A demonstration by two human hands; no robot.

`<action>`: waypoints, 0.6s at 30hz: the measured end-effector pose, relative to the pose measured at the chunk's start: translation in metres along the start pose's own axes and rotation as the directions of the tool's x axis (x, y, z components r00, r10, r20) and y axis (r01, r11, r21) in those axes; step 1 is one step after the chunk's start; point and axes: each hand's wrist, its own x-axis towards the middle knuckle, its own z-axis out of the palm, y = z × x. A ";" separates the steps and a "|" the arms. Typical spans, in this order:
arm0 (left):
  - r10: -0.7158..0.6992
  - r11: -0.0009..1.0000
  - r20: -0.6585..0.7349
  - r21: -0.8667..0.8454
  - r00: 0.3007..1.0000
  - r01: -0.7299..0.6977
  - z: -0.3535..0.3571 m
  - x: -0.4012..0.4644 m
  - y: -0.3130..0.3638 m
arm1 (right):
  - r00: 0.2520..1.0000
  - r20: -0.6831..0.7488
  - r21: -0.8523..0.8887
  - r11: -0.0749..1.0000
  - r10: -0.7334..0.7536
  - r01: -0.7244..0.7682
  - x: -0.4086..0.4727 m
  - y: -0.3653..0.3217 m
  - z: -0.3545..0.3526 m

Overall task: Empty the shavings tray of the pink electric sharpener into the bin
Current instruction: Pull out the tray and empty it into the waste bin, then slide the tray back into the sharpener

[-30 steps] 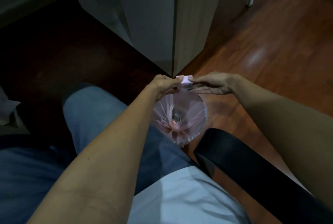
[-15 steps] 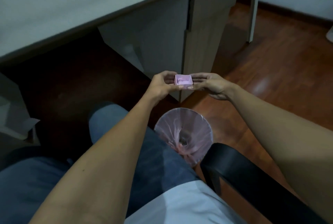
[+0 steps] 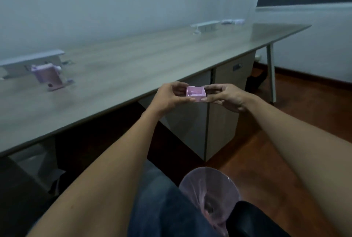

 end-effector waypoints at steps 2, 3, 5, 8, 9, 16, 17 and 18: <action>0.036 0.999 -0.029 0.021 0.999 -0.035 -0.017 0.003 0.020 | 0.999 0.034 -0.030 0.999 -0.036 0.037 0.006 -0.025 0.008; 0.048 0.999 -0.047 0.027 0.998 -0.047 -0.025 0.003 0.028 | 0.997 0.055 -0.048 0.997 -0.053 0.056 0.010 -0.037 0.013; 0.077 0.996 -0.096 0.041 0.992 -0.073 -0.044 0.001 0.042 | 0.992 0.090 -0.090 0.991 -0.088 0.096 0.021 -0.057 0.026; 0.081 0.996 -0.141 0.038 0.987 -0.076 -0.072 0.000 0.051 | 0.982 0.146 -0.141 0.980 -0.122 0.143 0.034 -0.080 0.047; 0.083 0.996 -0.167 0.050 0.982 -0.076 -0.087 -0.002 0.053 | 0.977 0.167 -0.165 0.973 -0.136 0.163 0.043 -0.087 0.059; 0.099 0.995 -0.341 0.055 0.935 -0.086 -0.168 -0.019 0.046 | 0.931 0.293 -0.231 0.928 -0.219 0.291 0.096 -0.111 0.144; 0.104 0.994 -0.364 0.064 0.925 -0.087 -0.181 -0.024 0.043 | 0.924 0.311 -0.241 0.922 -0.221 0.302 0.105 -0.112 0.158; 0.103 0.994 -0.382 0.067 0.918 -0.084 -0.194 -0.029 0.040 | 0.916 0.330 -0.250 0.915 -0.227 0.316 0.112 -0.112 0.172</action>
